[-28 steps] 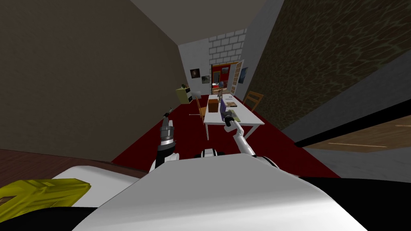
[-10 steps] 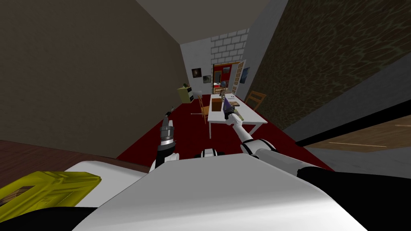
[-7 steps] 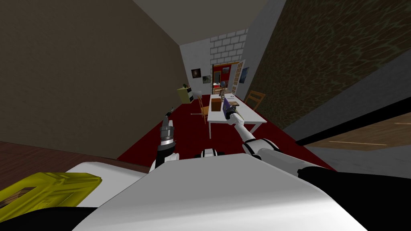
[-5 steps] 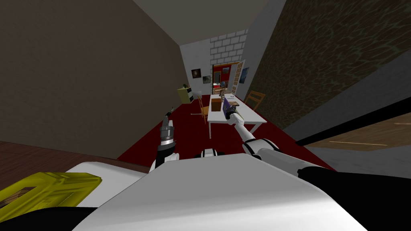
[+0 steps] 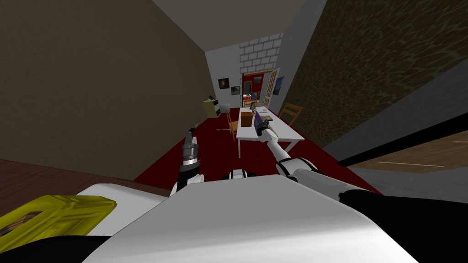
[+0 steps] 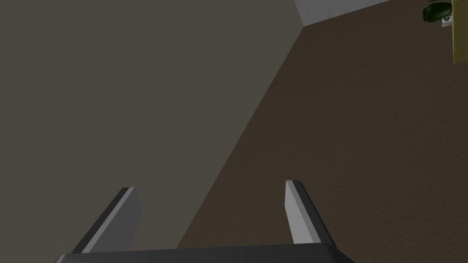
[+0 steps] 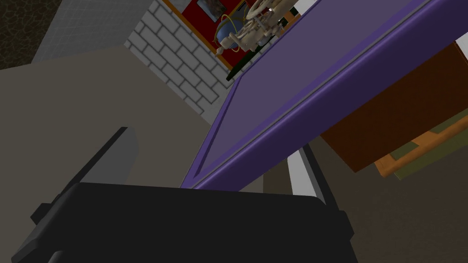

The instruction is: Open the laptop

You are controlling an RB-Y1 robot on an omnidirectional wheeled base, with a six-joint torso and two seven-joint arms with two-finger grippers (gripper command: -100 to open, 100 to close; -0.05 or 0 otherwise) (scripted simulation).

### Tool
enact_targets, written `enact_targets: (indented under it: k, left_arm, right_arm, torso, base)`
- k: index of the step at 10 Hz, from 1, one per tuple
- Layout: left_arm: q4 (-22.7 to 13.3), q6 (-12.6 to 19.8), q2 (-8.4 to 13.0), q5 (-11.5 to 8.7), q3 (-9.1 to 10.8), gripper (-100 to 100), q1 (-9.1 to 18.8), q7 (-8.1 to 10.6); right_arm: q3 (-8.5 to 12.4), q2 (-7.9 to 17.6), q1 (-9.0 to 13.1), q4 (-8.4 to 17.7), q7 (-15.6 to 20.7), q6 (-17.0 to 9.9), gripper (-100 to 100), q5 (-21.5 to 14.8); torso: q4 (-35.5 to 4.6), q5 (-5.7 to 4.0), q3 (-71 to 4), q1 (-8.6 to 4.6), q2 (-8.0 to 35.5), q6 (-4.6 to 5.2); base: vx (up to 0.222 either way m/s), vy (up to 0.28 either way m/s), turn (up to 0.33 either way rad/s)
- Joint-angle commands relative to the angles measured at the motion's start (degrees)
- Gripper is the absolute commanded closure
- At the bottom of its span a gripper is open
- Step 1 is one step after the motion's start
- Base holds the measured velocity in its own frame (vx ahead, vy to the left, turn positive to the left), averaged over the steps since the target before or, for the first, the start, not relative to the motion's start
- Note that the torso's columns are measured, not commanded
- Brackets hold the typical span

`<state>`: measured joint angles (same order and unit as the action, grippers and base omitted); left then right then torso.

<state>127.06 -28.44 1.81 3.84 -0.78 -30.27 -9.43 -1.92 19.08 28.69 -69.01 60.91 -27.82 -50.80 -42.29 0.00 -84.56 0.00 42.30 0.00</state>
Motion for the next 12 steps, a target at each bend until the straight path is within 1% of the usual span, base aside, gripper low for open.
enact_targets:
  k: [1,4,9,10,11,12]
  left_arm:
    - [0.00,0.00,0.00,0.00,0.00,0,0.00,0.00]
    - [0.00,0.00,0.01,0.00,0.01,0,0.01,0.00]
    - [0.00,0.00,0.01,0.00,0.01,0,0.00,0.00]
    - [0.00,0.00,0.01,0.00,0.01,0,0.00,0.00]
    - [0.00,0.00,0.00,0.00,0.00,0,0.00,0.00]
    - [0.00,0.00,0.00,0.00,0.00,0,0.00,0.00]
  right_arm:
    - [0.60,-0.48,0.58,0.80,-2.00,0.63,100,1.97]
    - [1.61,-1.06,1.53,1.94,-5.01,1.53,100,4.88]
    - [3.30,-2.03,3.10,3.85,-10.01,3.03,100,9.74]
    - [3.00,-2.02,2.83,3.46,-9.28,2.85,100,9.12]
    - [3.80,-2.54,2.43,4.38,-11.95,4.84,100,10.86]
    - [4.19,-2.78,2.20,4.83,-13.17,5.79,100,11.67]
  torso:
    - [-0.06,0.03,0.01,-0.02,0.02,0.08]
    - [0.00,-0.05,0.05,-0.23,0.08,0.15]
    - [0.01,0.00,-0.03,-0.03,-0.04,0.05]
    - [0.01,-0.01,0.00,-0.08,-0.01,0.08]
    - [0.02,0.02,-0.03,0.06,-0.05,0.07]
    - [0.13,-0.03,-0.07,-0.04,-0.12,0.15]
  base:
    - [-0.004,-0.049,-0.027]
    - [-0.034,-0.107,-0.012]
    - [-0.023,-0.084,-0.022]
    - [-0.013,-0.039,0.008]
    - [0.010,-0.041,-0.042]
    - [0.010,-0.071,-0.048]
